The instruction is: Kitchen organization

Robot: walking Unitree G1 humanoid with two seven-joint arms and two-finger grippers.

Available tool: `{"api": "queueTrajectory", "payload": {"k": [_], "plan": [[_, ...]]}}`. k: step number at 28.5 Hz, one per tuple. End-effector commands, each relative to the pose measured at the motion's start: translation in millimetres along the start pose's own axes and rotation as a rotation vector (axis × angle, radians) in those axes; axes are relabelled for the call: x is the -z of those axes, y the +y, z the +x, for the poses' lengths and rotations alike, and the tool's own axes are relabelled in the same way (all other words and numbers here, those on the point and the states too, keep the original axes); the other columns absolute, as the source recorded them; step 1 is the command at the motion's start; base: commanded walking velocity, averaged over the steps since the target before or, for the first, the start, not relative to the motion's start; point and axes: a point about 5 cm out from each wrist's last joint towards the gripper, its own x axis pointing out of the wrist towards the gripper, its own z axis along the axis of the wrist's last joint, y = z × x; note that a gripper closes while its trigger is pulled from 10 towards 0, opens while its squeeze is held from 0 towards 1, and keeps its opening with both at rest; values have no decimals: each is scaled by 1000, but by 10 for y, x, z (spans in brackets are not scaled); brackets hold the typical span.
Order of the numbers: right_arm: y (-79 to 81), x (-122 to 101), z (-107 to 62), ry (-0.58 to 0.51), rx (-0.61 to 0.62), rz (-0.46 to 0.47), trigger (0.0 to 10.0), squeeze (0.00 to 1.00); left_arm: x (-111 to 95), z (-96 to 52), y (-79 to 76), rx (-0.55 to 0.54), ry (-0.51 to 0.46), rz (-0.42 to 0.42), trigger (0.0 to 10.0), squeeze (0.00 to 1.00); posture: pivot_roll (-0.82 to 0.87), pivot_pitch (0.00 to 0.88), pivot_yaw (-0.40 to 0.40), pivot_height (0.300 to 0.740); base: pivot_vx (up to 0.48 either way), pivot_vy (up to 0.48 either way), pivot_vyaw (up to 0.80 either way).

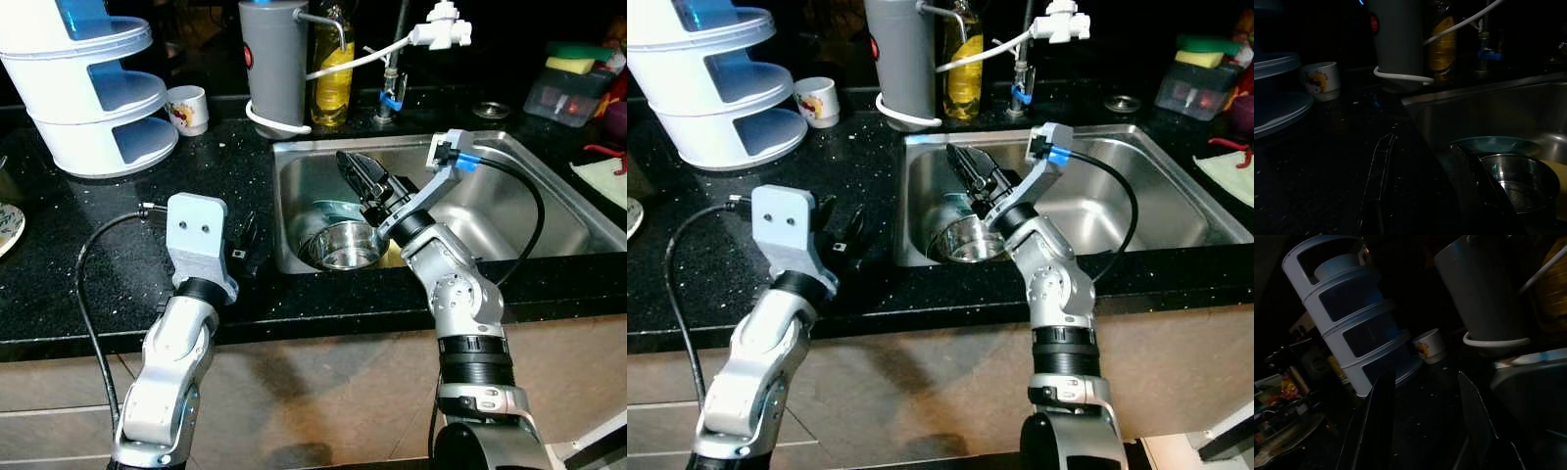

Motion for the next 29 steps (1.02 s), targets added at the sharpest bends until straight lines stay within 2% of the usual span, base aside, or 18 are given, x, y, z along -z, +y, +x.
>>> {"api": "queueTrajectory", "payload": {"k": [1,14,29], "plan": [[20,13,1,-8,-3,15,10000,0,34,20,38,-15,26,17,10000,0,58,0,8,740,-266,0,0],[31,86,-60,8,-25,24,10000,0,70,-2,28,-22,49,21,10000,0,61,0,7,740,-295,0,0],[71,121,-77,26,-73,-19,10000,0,102,-18,-30,-1,57,14,10000,0,63,0,7,740,-303,0,767]]}}
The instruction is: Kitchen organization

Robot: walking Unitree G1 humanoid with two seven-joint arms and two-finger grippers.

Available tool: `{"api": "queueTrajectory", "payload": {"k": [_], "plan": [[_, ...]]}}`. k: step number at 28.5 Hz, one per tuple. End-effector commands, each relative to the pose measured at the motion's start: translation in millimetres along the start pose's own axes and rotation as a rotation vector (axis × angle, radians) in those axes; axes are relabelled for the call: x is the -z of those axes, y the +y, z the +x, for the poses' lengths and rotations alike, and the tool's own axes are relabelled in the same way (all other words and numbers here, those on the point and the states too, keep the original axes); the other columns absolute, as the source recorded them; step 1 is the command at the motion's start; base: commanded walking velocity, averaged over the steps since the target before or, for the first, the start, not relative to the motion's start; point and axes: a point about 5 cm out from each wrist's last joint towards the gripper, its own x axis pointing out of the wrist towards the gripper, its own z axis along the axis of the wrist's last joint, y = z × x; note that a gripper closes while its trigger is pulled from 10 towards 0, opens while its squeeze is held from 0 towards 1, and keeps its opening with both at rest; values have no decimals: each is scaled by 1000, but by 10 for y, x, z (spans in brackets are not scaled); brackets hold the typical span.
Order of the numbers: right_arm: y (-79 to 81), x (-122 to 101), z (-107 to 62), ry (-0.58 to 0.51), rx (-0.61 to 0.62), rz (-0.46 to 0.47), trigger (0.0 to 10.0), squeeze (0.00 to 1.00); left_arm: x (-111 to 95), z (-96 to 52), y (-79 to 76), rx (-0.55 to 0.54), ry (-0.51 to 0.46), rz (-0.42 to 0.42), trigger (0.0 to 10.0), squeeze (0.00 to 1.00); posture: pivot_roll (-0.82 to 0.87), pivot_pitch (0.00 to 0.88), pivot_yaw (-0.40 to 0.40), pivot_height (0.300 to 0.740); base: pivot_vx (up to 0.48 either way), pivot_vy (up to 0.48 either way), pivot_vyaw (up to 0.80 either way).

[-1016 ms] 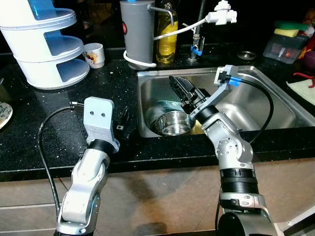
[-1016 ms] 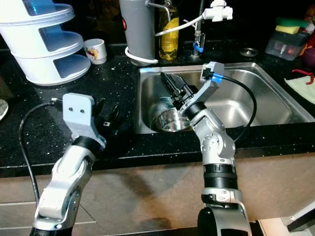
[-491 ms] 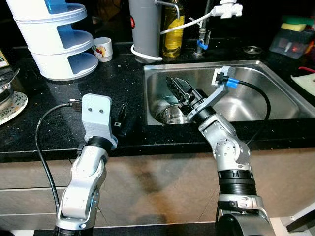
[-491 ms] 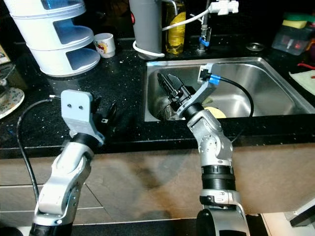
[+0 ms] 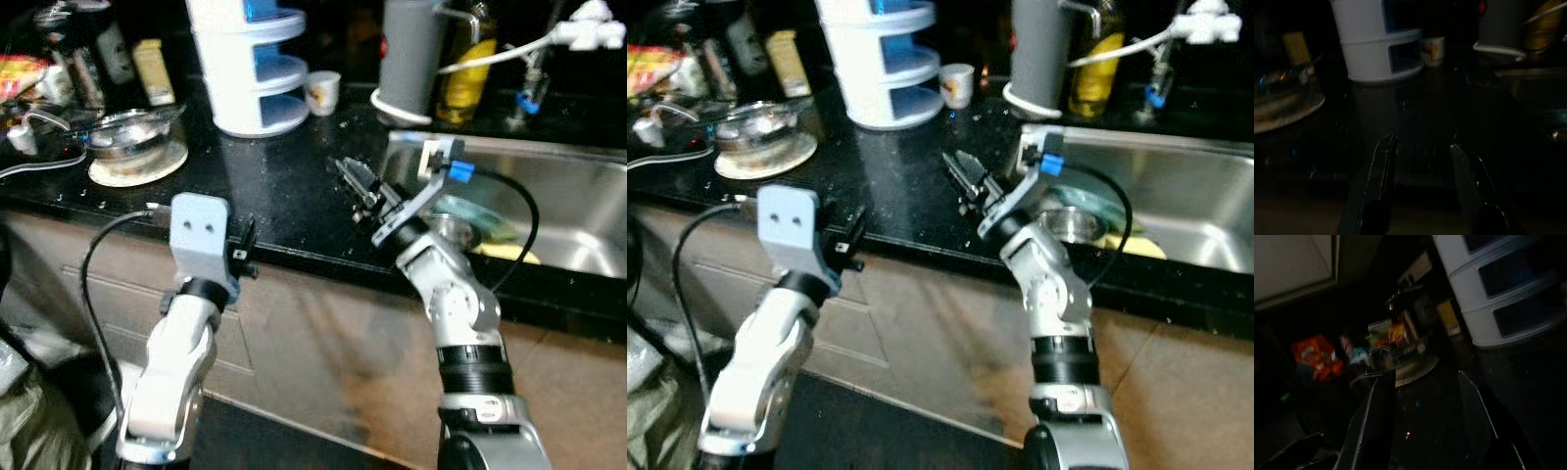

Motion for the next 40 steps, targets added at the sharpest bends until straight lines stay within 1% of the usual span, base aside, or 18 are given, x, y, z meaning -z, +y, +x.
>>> {"api": "queueTrajectory", "payload": {"k": [1,5,11,14,17,20,24,25,26,27,28,30,32,36,40], "plan": [[59,19,27,2,-26,-2,10000,0,15,-6,24,-8,8,14,10000,0,63,0,7,740,-296,0,763],[83,47,45,21,-22,-23,10000,0,15,-5,12,-2,8,11,10000,0,59,0,7,740,-301,0,192],[104,66,49,32,-41,-26,10000,0,12,-11,5,-1,8,7,10000,0,62,0,4,740,-298,0,0],[158,88,44,62,-96,-95,10000,0,-1,-30,-4,30,-5,-23,10000,0,61,0,2,740,0,0,0],[162,77,42,54,-97,-104,10000,0,-6,-36,-9,40,-12,-33,10000,0,60,0,2,740,0,0,729],[165,66,40,62,-105,-142,10000,0,-2,-43,-10,41,-14,-49,10000,0,58,0,4,740,0,0,771],[181,72,36,71,-121,-153,10000,0,12,-44,-4,36,-6,-76,10000,0,58,0,4,740,0,0,770],[191,81,33,74,-128,-156,10000,0,59,-44,-20,44,27,-118,10000,0,59,0,4,740,0,0,769],[191,81,33,74,-128,-156,10000,0,59,-44,-20,44,27,-118,10000,0,59,0,4,740,0,0,769],[201,91,33,76,-134,-158,10000,0,108,-42,-41,61,66,-132,10000,0,63,0,4,740,0,0,769],[204,96,33,76,-136,-158,10000,0,124,-41,-48,69,80,-129,10000,0,64,0,4,740,0,0,769],[220,107,36,78,-144,-163,10000,0,80,-52,-73,109,40,-139,10000,0,64,0,4,740,0,0,769],[225,113,41,81,-143,-171,10000,0,77,-54,-76,111,38,-136,10000,0,64,0,4,740,0,0,769],[223,112,55,71,-128,-162,10000,0,85,-58,-61,98,41,-139,10000,0,63,0,7,740,0,0,0],[224,104,58,75,-131,-173,10000,0,60,-62,-14,67,19,-162,10000,0,62,0,6,740,278,0,0]]}}
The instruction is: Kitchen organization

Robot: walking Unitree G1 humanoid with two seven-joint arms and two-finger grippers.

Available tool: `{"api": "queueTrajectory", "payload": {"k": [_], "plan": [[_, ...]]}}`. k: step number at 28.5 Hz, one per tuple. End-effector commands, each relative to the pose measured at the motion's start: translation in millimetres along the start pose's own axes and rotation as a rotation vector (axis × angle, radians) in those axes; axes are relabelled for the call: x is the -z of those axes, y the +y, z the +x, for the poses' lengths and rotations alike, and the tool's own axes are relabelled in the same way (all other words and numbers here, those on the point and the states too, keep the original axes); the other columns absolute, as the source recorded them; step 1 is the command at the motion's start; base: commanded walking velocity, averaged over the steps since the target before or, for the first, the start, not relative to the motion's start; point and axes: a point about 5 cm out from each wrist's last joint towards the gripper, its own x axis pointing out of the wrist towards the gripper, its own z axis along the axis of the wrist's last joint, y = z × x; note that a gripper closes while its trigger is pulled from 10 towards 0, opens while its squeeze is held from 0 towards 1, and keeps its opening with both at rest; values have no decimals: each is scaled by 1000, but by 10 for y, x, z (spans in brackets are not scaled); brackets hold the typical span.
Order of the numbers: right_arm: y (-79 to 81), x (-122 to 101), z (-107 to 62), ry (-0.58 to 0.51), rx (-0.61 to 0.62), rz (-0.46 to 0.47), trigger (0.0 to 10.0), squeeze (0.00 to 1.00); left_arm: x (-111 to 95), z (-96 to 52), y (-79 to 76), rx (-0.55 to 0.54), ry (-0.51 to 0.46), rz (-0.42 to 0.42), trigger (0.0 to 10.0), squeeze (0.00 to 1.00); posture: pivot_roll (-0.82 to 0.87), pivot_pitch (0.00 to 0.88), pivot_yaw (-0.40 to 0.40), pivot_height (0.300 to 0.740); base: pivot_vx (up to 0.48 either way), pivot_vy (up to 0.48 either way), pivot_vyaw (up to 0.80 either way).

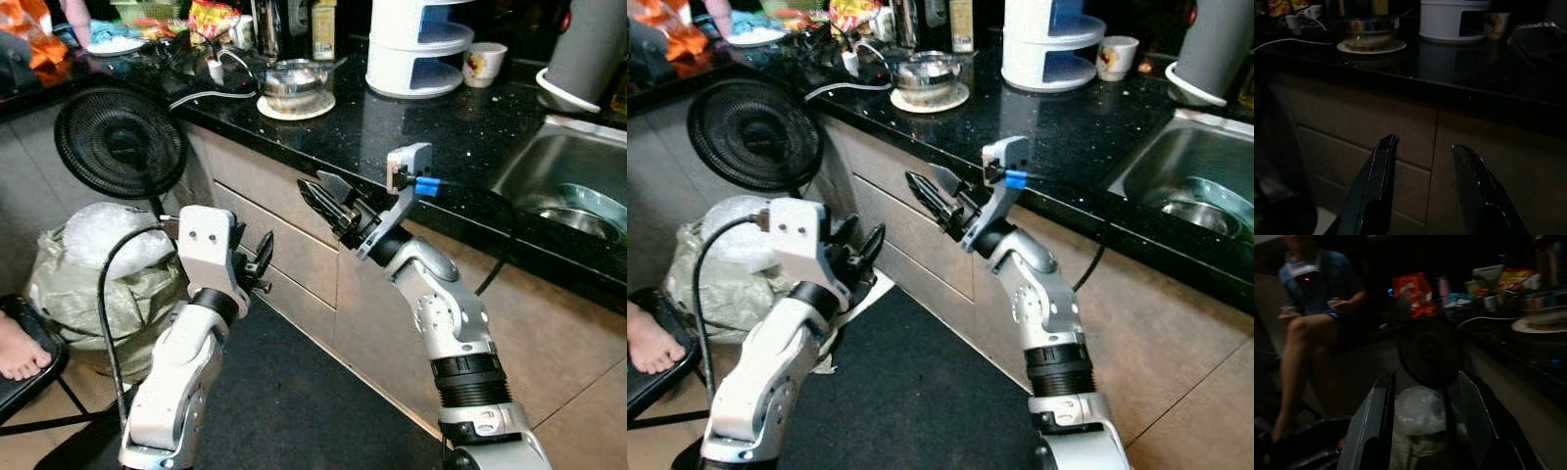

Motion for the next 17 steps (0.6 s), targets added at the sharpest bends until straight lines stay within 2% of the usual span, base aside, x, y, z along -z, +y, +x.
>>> {"api": "queueTrajectory", "payload": {"k": [1,17], "plan": [[15,-8,8,-7,-2,-12,10000,0,-16,-18,38,-16,-12,-13,10000,0,61,0,7,740,289,0,0],[160,-181,91,-69,-98,-31,10000,0,-32,-11,20,11,-24,-18,10000,0,63,0,8,740,355,0,32]]}}
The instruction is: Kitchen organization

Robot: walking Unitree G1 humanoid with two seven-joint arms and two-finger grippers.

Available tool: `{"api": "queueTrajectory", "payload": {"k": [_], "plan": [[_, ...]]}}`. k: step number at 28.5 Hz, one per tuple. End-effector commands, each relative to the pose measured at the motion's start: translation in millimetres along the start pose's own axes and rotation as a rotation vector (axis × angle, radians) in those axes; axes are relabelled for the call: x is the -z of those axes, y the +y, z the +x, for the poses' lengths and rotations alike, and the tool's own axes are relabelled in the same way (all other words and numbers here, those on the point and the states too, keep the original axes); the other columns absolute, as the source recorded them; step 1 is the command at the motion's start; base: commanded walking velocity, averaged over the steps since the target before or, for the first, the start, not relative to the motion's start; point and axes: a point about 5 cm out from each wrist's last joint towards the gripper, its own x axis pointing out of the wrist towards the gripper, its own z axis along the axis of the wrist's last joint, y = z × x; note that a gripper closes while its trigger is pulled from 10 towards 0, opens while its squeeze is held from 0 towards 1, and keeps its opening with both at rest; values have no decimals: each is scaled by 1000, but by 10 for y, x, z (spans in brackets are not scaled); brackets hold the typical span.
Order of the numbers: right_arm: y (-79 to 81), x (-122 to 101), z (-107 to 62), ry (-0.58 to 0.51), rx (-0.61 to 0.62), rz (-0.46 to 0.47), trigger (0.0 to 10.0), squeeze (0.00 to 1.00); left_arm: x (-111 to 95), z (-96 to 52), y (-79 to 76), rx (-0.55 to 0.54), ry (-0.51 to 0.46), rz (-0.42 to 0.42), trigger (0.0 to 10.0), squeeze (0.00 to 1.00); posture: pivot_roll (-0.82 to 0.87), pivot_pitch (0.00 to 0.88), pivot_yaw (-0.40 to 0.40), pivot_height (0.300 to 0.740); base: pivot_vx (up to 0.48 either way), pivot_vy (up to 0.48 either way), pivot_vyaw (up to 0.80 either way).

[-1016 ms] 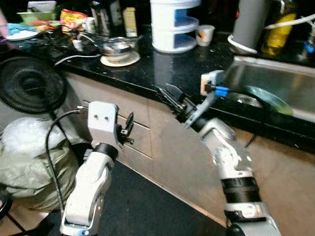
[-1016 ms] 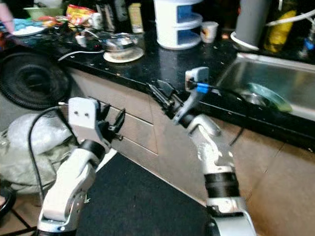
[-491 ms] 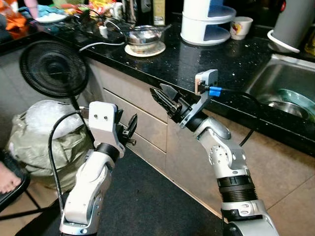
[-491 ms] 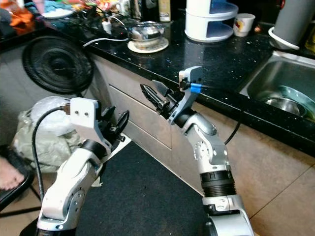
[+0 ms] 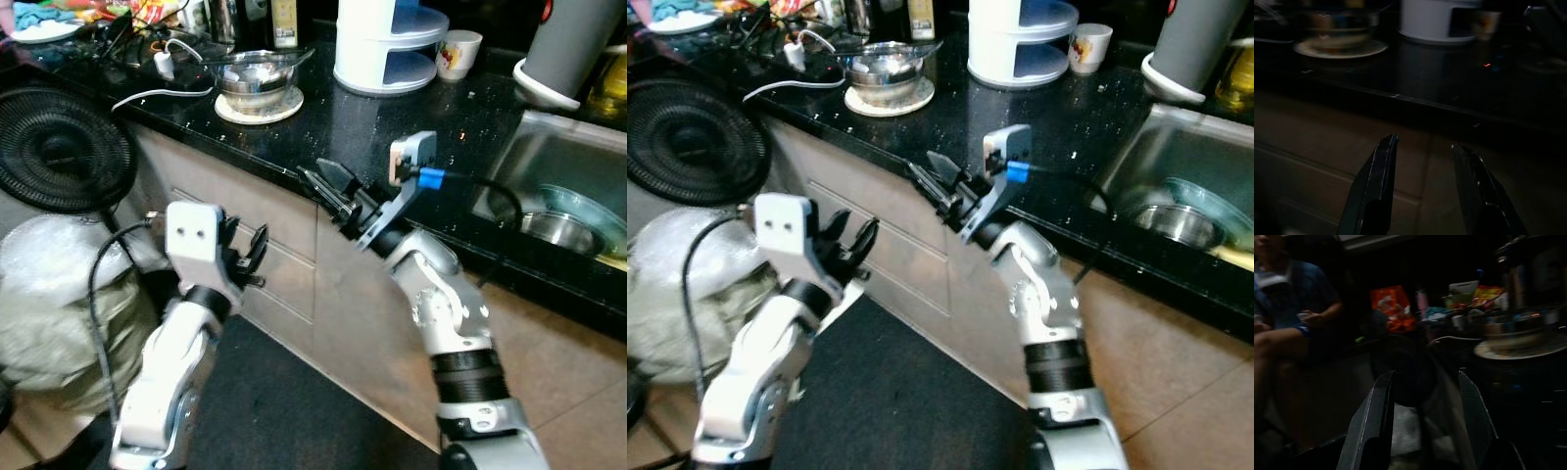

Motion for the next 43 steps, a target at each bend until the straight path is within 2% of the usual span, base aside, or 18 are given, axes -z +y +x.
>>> {"api": "queueTrajectory", "payload": {"k": [1,20,43], "plan": [[35,-66,7,-22,-38,-21,10000,0,-15,-7,-18,11,-15,-1,10000,0,66,0,6,740,360,0,794],[158,-85,13,-34,-124,-35,10000,0,5,-9,-42,24,-12,3,10000,0,68,0,1,740,363,0,788],[53,-336,102,-114,-16,11,10000,0,-11,-1,-30,24,-14,0,10000,0,69,0,9,740,363,0,0]]}}
